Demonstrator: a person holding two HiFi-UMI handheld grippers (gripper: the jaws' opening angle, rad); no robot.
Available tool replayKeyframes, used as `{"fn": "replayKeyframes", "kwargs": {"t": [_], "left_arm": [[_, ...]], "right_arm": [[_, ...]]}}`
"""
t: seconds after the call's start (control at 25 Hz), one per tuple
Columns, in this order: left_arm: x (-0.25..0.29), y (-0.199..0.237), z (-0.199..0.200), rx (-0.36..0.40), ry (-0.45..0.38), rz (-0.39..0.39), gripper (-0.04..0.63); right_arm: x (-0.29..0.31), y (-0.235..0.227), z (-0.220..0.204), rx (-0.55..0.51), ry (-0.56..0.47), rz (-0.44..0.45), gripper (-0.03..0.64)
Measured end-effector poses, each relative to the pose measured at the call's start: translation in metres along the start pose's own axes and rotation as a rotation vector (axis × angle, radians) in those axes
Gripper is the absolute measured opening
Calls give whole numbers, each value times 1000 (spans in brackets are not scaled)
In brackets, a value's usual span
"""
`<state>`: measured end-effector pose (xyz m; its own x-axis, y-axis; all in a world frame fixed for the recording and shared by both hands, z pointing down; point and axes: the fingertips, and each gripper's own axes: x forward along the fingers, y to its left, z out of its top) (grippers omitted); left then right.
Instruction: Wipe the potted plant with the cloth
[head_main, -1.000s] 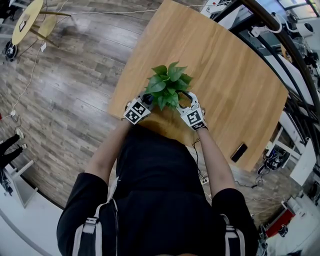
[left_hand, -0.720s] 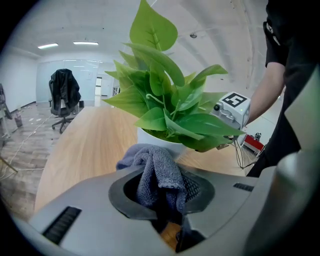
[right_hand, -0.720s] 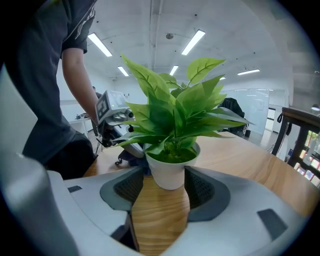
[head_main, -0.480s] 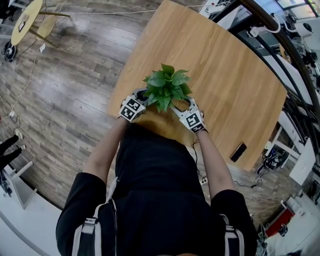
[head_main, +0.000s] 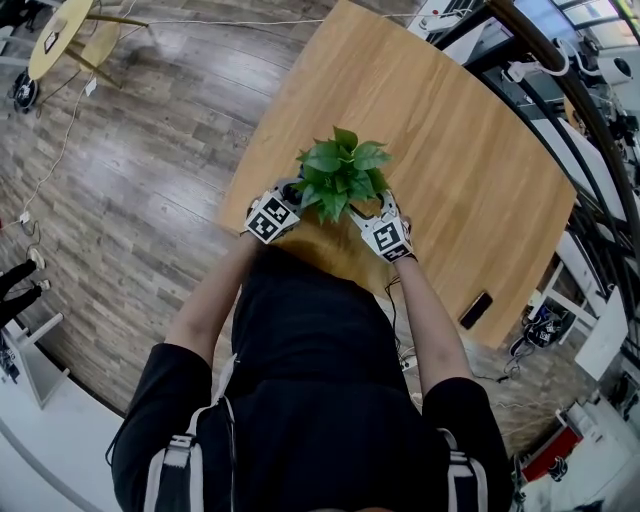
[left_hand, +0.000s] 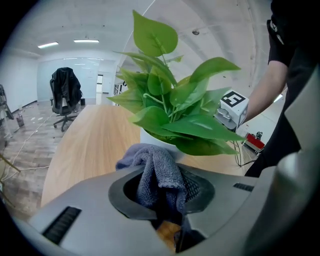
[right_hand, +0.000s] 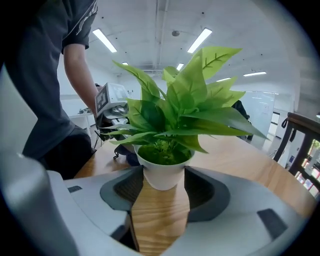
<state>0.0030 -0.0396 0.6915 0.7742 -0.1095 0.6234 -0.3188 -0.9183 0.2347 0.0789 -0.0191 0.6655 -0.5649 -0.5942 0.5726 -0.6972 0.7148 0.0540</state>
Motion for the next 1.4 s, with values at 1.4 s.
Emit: {"fn": "replayKeyframes", "kwargs": {"t": [1.4], "left_arm": [[-12, -16, -12, -33, -6, -30, 114]], "right_arm": [[5, 8, 6, 0, 19, 13, 242]]}}
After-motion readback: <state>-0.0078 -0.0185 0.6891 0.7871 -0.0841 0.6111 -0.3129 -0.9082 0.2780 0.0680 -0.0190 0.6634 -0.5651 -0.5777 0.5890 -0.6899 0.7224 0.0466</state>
